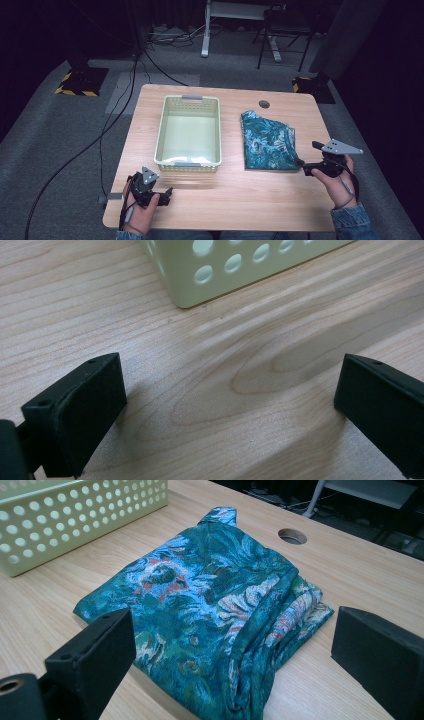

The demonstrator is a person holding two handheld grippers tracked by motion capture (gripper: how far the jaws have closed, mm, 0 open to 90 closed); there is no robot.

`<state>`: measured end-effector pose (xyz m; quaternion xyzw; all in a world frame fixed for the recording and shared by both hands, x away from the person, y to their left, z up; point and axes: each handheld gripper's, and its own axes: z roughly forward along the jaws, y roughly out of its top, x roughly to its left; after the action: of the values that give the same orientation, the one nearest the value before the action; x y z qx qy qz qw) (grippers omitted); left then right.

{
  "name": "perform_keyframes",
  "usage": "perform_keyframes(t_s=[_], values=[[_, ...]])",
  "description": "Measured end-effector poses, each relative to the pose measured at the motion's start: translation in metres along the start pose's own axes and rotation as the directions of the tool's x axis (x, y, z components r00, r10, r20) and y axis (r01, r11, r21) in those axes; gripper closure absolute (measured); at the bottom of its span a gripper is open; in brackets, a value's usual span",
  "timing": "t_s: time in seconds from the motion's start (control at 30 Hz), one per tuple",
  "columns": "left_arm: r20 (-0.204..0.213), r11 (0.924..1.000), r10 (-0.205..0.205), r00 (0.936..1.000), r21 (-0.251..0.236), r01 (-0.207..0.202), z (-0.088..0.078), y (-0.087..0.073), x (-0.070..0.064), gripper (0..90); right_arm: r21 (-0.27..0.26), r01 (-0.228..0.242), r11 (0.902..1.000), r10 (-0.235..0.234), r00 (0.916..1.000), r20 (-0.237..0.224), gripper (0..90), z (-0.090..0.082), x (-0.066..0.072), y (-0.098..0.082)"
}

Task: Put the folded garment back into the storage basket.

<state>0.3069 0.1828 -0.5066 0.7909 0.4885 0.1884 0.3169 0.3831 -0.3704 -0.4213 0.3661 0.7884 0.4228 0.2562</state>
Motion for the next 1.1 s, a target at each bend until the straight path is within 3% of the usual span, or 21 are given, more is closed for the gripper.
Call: perform_keyframes(t_s=[0.6,0.77,1.1], values=[[0.0,1.0,0.0,1.0,0.0,0.0,0.0,0.0,0.0,0.0,0.071,-0.01,0.9974,0.012,0.9996,-0.024,4.0,0.042,-0.009,0.003],[0.0,1.0,0.0,1.0,0.0,0.0,0.0,0.0,0.0,0.0,0.107,-0.022,0.994,0.025,0.9992,-0.03,4.0,0.057,-0.011,-0.003],[0.0,1.0,0.0,1.0,0.0,0.0,0.0,0.0,0.0,0.0,0.159,-0.045,0.9863,0.049,0.9985,-0.024,4.0,0.07,-0.017,-0.017]])
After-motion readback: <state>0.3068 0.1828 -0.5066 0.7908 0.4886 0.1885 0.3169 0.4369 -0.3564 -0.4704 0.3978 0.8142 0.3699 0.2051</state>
